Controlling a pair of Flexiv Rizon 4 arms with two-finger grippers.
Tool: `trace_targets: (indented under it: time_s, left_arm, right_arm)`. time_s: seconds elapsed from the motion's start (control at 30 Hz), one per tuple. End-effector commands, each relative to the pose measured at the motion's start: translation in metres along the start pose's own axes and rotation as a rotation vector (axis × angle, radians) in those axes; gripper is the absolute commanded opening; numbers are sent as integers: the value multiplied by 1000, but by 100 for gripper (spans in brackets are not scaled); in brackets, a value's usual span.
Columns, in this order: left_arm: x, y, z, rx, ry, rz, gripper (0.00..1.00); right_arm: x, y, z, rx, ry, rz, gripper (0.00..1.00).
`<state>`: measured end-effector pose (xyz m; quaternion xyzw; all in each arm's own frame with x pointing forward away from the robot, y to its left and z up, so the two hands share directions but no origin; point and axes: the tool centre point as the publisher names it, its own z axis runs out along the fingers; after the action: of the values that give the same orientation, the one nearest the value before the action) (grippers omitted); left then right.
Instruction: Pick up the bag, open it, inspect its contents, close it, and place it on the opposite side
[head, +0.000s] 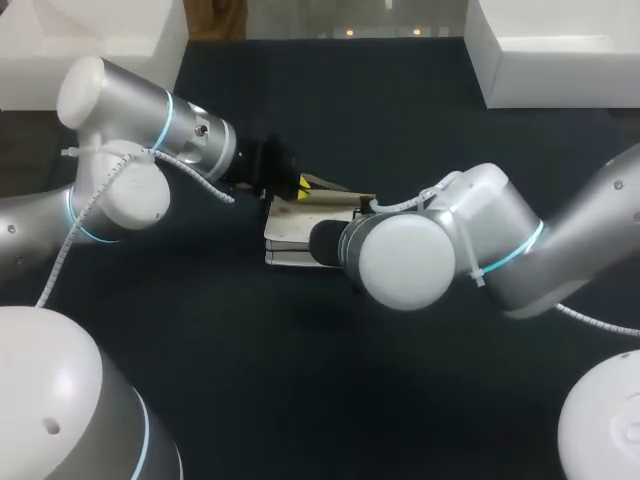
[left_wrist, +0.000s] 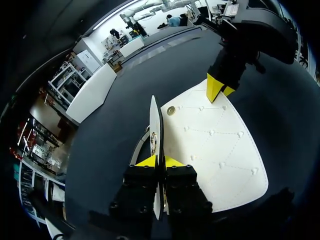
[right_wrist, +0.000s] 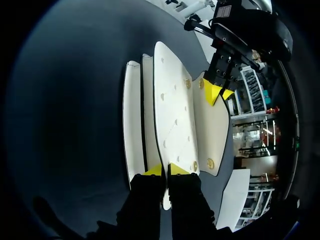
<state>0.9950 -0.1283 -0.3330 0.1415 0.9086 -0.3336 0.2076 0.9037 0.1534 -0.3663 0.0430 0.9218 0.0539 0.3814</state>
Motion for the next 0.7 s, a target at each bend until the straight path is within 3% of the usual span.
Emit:
trace_targets:
  time_s: [0.03,0.1,0.43,0.7]
  left_arm:
    - [1,1,0,2,-2,0,0]
    - [1,1,0,2,-2,0,0]
    - [45,5,12,30,-139,127,0]
    - [47,5,9,42,-157,124,0]
  right_arm:
    - [1,0,1,-2,-3,1,0]
    - [1,0,1,-2,-3,1,0]
    - [1,0,1,-2,-3,1,0]
    - [1,0,1,-2,-3,1,0]
